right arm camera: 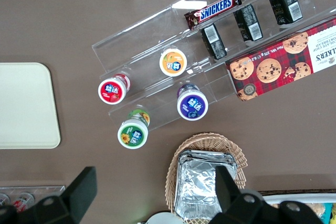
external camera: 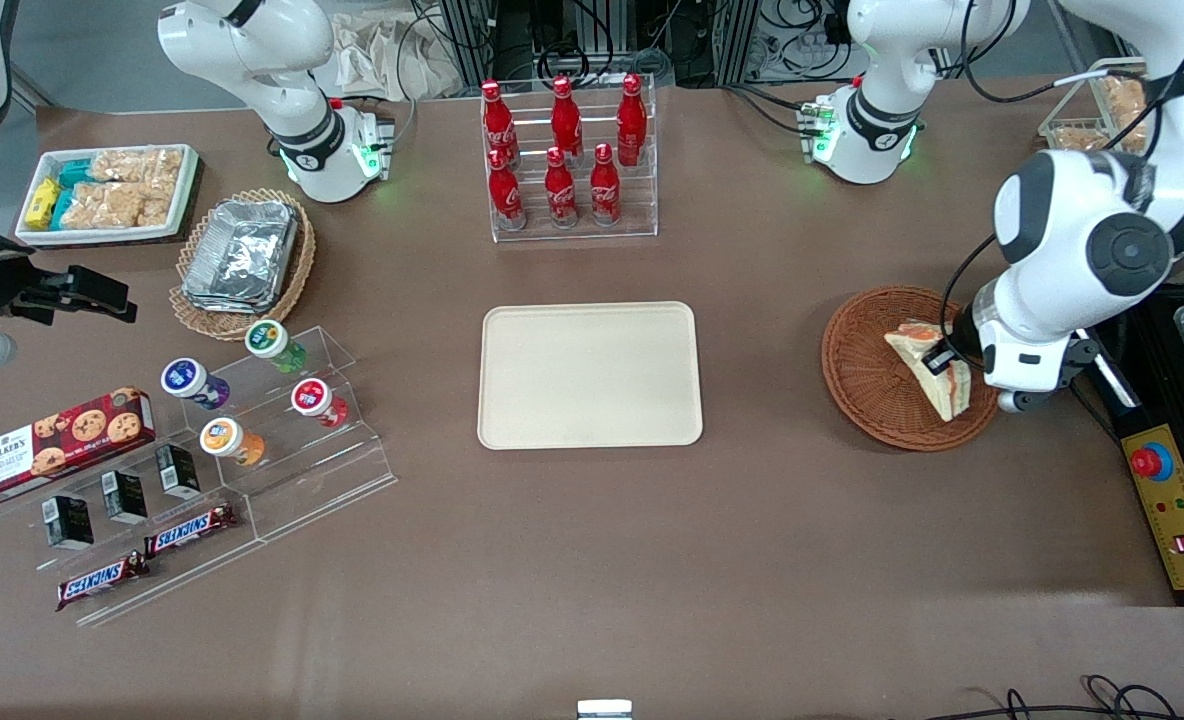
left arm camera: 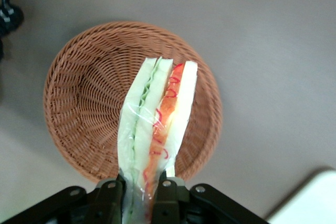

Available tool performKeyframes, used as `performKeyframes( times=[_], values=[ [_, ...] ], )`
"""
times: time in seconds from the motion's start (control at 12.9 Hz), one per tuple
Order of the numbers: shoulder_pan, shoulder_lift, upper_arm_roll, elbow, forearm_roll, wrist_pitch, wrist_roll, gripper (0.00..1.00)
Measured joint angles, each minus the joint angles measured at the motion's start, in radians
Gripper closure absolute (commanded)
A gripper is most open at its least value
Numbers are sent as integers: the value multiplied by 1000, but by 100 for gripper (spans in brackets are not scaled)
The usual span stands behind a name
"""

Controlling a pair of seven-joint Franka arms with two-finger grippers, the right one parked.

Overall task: Place sandwich from basket to tray
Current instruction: 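Lift the sandwich and carry it with the left gripper toward the tray, then lower the sandwich onto the cream tray and open the left gripper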

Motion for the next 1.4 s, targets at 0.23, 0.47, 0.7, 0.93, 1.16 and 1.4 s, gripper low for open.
performKeyframes(
  times=[0.23,0.47,0.7,0.93,1.16,1.4],
  values=[
    [-2,2,-115,133,0,-148,32,100],
    [-10,16,-249,207,0,-176,32,100],
    [-19,75,-354,273,0,-176,-7,100],
    [-96,151,-384,313,56,-160,-102,100],
    [-184,241,-386,315,112,-62,-236,100],
    [-243,345,-386,314,174,9,-305,100]
  ],
)
